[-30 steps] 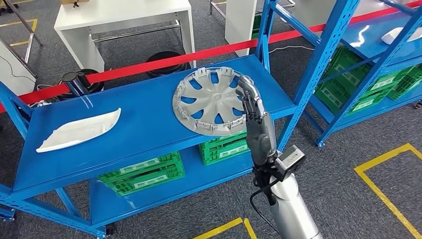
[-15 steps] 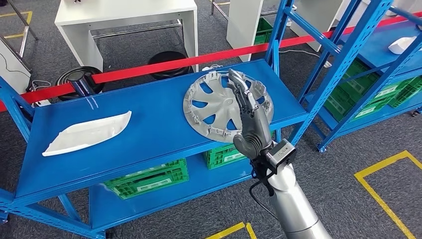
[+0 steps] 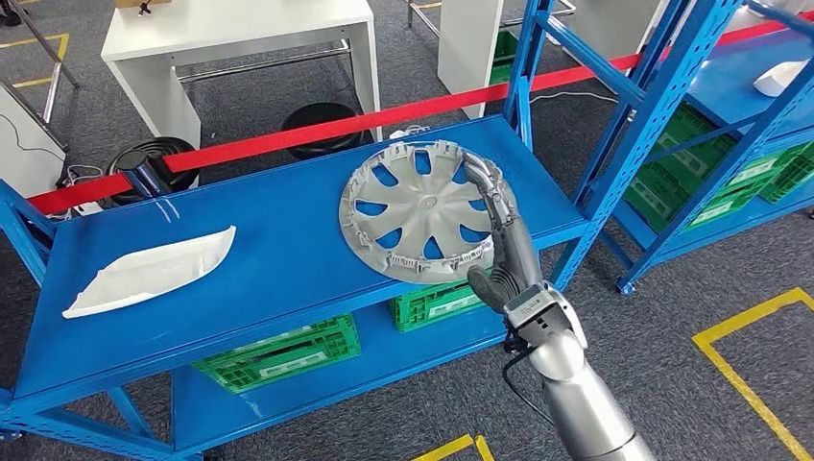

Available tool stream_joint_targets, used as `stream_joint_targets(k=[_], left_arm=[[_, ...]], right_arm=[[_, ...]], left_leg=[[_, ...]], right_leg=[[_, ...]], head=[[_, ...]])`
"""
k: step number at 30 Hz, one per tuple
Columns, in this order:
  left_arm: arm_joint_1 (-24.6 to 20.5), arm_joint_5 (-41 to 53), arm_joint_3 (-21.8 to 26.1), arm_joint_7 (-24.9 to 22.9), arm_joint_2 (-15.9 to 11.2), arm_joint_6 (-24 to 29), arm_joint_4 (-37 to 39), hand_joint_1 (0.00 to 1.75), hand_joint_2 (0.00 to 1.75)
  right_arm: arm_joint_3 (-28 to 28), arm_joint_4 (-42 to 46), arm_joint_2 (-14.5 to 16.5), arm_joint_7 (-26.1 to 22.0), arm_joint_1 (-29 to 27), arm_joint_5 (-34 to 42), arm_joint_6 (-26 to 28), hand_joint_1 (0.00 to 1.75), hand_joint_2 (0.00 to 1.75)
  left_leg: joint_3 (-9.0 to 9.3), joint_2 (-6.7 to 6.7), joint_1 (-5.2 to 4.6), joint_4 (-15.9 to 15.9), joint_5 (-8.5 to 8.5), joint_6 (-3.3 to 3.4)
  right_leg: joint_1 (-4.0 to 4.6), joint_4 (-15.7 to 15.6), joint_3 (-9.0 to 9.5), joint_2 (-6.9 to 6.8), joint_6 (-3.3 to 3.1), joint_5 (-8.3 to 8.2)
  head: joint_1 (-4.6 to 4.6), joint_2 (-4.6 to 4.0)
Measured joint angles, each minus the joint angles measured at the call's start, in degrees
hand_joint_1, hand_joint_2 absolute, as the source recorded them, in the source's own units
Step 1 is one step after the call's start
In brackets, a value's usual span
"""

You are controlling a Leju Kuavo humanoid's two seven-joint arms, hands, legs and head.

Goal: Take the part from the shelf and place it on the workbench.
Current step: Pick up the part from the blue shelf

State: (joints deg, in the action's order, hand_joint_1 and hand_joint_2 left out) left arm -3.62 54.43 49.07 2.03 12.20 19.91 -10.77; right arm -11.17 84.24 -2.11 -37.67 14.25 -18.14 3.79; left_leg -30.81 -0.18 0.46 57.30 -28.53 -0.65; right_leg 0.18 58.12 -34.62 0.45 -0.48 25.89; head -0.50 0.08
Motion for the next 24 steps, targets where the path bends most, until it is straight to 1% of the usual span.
stream_joint_targets(k=[3, 7, 12, 18, 24], left_arm=[[0.12, 0.45, -0.03, -0.52, -0.01, -0.19, 0.02, 0.0, 1.75], [0.14, 1.08, -0.14, -2.26, 0.04, -1.01, 0.02, 0.0, 1.75], [0.16, 1.39, -0.46, -3.73, 0.31, -1.78, 0.1, 0.0, 1.75], [0.11, 1.35, -0.78, -4.54, 0.39, -1.56, 0.13, 0.0, 1.75], [-0.01, 0.78, -0.76, -4.18, 0.41, -1.22, 0.13, 0.0, 1.75]], right_arm=[[0.0, -0.05, -0.93, 0.8, -0.02, -3.38, 3.34, 0.0, 1.75], [0.0, -1.46, -1.9, 1.64, 1.41, -7.16, 7.36, 0.0, 1.75], [-0.15, -5.76, -2.43, 1.6, 5.39, -9.34, 9.17, 0.0, 1.75], [-2.96, -11.18, -2.36, 1.62, 10.85, -10.71, 7.46, 0.0, 1.75], [-7.85, -20.98, -0.79, 1.42, 18.65, -12.79, 5.29, 0.0, 1.75]], left_leg=[[0.07, 0.01, 0.01, -0.2, 0.03, -0.21], [0.1, 0.01, 0.01, -0.25, 0.09, -0.34], [0.12, 0.0, 0.0, -0.22, 0.13, -0.39], [0.12, 0.0, 0.0, -0.19, 0.13, -0.38], [0.23, -0.05, -0.01, -0.18, 0.13, -0.39]], right_leg=[[0.0, 0.0, 0.06, 0.01, -0.15, 0.08], [0.0, 0.03, 0.12, -0.01, -0.25, 0.1], [-0.08, 0.03, 0.18, -0.02, -0.26, 0.07], [-0.12, 0.03, 0.23, -0.03, -0.24, 0.05], [-0.1, 0.03, 0.25, -0.05, -0.24, 0.05]], head=[[0.01, 0.01], [0.02, 0.01], [0.02, 0.0], [0.02, 0.0], [0.02, -0.01]])
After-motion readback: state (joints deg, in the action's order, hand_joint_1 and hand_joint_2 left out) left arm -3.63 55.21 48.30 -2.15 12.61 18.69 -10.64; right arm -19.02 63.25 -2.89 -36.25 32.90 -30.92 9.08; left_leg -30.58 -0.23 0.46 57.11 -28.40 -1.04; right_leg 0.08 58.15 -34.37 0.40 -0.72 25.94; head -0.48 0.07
